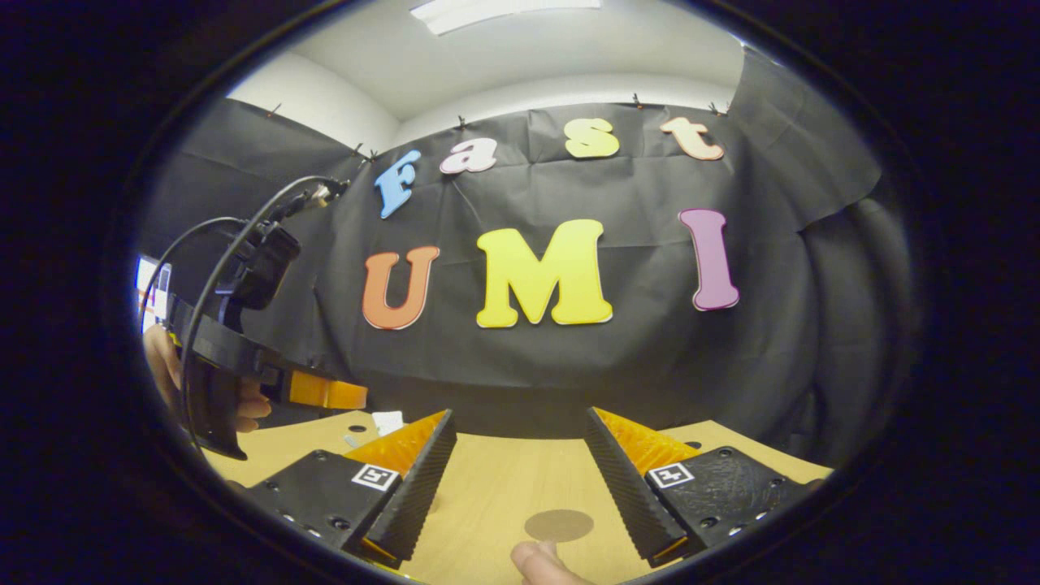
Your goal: Put the toothbrush and toothpaste on the desktop into the cup, then pick up the cup and place it on the coaster on the desktop.
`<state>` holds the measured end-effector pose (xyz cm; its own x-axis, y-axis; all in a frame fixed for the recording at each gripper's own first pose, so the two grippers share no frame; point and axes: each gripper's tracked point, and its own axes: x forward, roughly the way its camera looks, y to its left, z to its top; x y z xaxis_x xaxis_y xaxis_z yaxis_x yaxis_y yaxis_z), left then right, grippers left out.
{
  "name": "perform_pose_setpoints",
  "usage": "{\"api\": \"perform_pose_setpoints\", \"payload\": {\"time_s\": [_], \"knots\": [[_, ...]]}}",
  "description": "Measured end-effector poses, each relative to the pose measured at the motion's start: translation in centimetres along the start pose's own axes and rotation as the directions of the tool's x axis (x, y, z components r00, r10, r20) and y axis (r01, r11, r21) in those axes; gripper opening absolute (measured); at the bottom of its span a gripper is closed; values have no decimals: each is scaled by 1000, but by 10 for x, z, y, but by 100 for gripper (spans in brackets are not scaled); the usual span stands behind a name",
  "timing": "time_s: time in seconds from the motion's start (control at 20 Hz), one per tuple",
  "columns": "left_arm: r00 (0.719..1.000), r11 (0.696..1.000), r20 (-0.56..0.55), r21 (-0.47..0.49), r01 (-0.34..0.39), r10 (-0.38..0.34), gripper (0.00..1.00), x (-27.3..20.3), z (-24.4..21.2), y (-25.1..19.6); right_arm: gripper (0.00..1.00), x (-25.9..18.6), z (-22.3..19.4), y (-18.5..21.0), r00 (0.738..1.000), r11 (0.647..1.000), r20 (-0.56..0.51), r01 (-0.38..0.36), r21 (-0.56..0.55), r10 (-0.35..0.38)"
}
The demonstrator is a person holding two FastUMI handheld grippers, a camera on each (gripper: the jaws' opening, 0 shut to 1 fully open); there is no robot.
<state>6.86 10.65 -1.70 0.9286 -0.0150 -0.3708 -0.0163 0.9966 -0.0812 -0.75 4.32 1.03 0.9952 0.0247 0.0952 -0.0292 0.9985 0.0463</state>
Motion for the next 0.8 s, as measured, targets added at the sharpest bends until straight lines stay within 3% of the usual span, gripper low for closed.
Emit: {"api": "perform_pose_setpoints", "payload": {"time_s": [0.15, 0.35, 0.65, 0.8], "knots": [[994, 998, -98, -57, 34, -40, 98, -4, -8, -10, 95, -24, 13, -29, 997, 996, -9, 82, -21, -82], [973, 991, -213, -115, 66, -89, 98, -4, -9, -26, 95, -53, 33, -44, 993, 995, -69, 99, -26, -100], [872, 982, -457, -139, 126, -176, 97, -5, -34, -49, 95, -80, 52, -58, 992, 995, -66, 101, -26, -103], [828, 988, -547, -145, 52, -124, 97, 2, -56, -44, 95, -85, 50, -60, 994, 996, -64, 90, -20, -91]]}}
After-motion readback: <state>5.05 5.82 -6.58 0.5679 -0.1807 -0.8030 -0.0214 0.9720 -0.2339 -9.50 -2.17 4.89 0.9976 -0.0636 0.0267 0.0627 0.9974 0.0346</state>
